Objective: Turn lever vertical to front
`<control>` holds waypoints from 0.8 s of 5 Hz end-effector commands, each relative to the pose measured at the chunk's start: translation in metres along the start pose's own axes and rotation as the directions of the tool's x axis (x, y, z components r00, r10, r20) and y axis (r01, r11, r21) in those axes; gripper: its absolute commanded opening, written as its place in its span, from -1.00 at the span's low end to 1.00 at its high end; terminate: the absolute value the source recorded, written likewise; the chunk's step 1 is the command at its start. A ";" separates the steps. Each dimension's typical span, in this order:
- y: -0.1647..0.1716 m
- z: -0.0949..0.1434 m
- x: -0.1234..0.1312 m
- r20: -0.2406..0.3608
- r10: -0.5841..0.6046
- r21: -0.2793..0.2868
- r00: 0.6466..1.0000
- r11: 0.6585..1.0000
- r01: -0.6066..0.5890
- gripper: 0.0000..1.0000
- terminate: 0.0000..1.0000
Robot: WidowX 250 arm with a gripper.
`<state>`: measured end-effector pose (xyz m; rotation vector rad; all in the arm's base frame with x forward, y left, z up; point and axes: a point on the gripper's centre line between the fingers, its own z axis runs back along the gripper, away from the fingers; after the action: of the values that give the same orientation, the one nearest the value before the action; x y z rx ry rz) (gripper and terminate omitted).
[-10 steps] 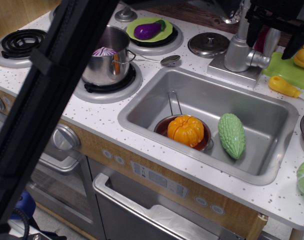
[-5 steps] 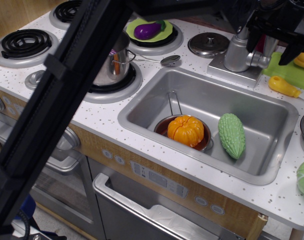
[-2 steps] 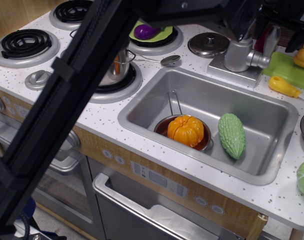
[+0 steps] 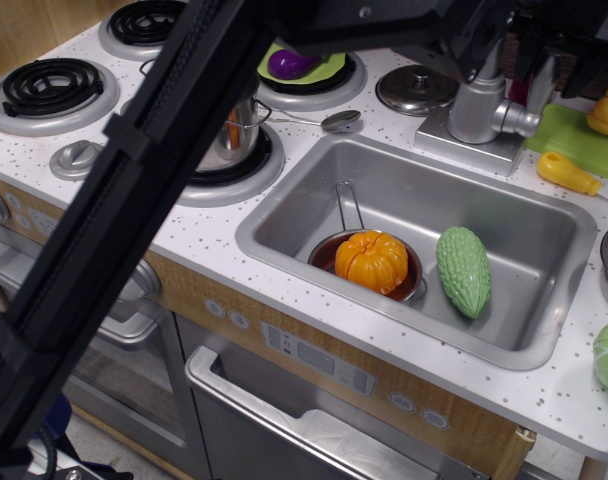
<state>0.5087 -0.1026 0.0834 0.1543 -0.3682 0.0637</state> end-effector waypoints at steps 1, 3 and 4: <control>0.003 0.025 0.008 0.053 0.023 -0.007 0.998 1.000 -0.023 -1.00 -1.00; -0.003 0.034 -0.016 0.010 0.078 -0.013 0.997 0.997 -0.078 1.00 -1.00; -0.005 0.034 -0.025 -0.011 0.099 -0.024 0.995 0.995 -0.099 -1.00 -1.00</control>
<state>0.4733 -0.1070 0.0696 0.0946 -0.2969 0.1728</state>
